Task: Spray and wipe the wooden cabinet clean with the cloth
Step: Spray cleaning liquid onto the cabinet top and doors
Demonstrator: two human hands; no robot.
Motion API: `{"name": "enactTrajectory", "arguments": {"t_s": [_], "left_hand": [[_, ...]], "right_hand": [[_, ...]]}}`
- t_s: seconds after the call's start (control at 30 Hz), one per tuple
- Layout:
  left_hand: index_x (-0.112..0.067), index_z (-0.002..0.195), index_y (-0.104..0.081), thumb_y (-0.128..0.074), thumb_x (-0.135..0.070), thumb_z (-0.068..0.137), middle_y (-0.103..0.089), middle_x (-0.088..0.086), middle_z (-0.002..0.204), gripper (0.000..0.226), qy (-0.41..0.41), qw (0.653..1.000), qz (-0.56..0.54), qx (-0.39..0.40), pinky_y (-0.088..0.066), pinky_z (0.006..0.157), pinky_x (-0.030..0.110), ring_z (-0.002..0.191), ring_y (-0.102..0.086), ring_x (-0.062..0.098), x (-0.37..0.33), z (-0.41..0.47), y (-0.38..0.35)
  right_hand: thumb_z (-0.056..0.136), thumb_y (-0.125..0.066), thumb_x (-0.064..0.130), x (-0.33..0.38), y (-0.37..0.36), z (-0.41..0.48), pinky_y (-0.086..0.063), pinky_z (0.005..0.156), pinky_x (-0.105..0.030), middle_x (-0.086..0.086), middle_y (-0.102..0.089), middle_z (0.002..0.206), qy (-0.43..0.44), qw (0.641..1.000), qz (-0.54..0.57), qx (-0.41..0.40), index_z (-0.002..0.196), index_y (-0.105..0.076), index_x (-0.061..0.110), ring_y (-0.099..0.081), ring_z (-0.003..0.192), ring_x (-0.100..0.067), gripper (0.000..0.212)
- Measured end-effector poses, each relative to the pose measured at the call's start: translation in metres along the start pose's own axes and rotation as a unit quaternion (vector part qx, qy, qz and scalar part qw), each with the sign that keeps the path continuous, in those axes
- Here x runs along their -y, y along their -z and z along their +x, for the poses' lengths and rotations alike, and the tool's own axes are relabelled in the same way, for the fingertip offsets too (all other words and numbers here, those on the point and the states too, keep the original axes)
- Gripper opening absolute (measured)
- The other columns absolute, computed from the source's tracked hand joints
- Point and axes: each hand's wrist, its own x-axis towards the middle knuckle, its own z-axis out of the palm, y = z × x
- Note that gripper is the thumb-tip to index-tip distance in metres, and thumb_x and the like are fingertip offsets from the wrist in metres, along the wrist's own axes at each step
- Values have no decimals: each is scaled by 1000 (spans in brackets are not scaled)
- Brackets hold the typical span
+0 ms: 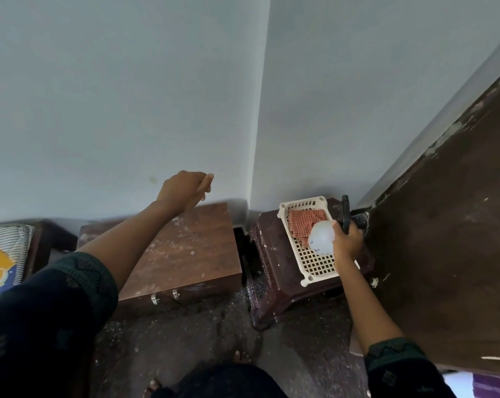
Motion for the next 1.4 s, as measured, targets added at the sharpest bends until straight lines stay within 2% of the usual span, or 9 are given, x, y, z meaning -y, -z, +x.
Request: {"name": "enactTrajectory", "arguments": {"t_s": [0.13, 0.23, 0.43, 0.63, 0.77, 0.97, 1.1, 1.27, 1.4], "left_hand": [[-13, 95, -65, -40, -29, 98, -71, 1, 88, 30, -2, 1000, -16, 8, -49, 75, 33, 83, -65, 24, 10, -11, 4], [-17, 108, -63, -53, -25, 93, -68, 0, 104, 20, -1, 998, -47, 46, -50, 84, 35, 97, -62, 23, 33, -21, 5], [-12, 145, -30, -79, -25, 77, -36, 7, 147, 84, -43, 968, -128, 210, -32, 109, 36, 133, -38, 23, 97, -62, 17], [-19, 143, -29, -83, -21, 70, -34, 1, 144, 91, -17, 962, -182, 200, -28, 112, 43, 131, -31, 21, 183, -121, 34], [-23, 142, -28, -84, -24, 67, -36, 0, 140, 93, 27, 956, -217, 195, -38, 108, 41, 123, -38, 17, 239, -152, 20], [-25, 140, -30, -83, -40, 65, -41, -6, 135, 93, 82, 953, -230, 178, -45, 95, 34, 117, -45, 16, 286, -182, -22], [-27, 141, -29, -82, -44, 64, -40, -10, 135, 95, 92, 946, -241, 198, -42, 94, 29, 116, -44, 12, 310, -185, -57], [-30, 141, -31, -81, -52, 60, -43, -13, 136, 97, 118, 924, -279, 232, -44, 101, 36, 120, -46, 13, 345, -173, -111], [-32, 139, -32, -84, -46, 62, -44, -12, 134, 94, 138, 913, -303, 236, -44, 101, 39, 118, -46, 13, 371, -163, -146]], "right_hand": [[87, -62, 24, 54, -10, -33, -40, 77, -29, -18, -54, 110, 114, 991, 18, 62, 106, -65, 8, -53, 91, -25, 24], [82, -65, 33, 95, -33, -75, -48, 77, -42, -18, -62, 96, 150, 978, 56, 137, 87, -66, 20, -58, 87, -29, 14], [84, -66, 32, 159, -102, -190, -51, 77, -55, -24, -63, 89, 213, 938, 64, 266, 79, -62, 17, -62, 80, -37, 17], [79, -63, 55, 172, -171, -294, -57, 69, -36, 1, -68, 82, 196, 910, 72, 359, 84, -62, 35, -66, 77, -18, 21], [88, -61, 34, 162, -207, -340, -47, 62, -14, -5, -66, 87, 179, 909, 68, 371, 93, -64, 18, -62, 79, -17, 17], [87, -63, 27, 135, -257, -366, -44, 63, -15, -4, -66, 85, 151, 891, 51, 424, 87, -62, 27, -61, 77, -16, 2], [81, -70, 35, 97, -300, -366, -48, 85, -31, 6, -65, 93, 32, 882, 71, 465, 100, -59, 39, -62, 87, -13, 22], [89, -61, 15, 54, -355, -353, -53, 90, -34, 3, -64, 120, -23, 867, 136, 479, 123, -58, 20, -61, 109, -15, 34], [90, -55, 0, 21, -391, -345, -56, 84, -32, -13, -67, 113, -28, 867, 167, 468, 117, -60, 2, -63, 107, -23, 27]]}}
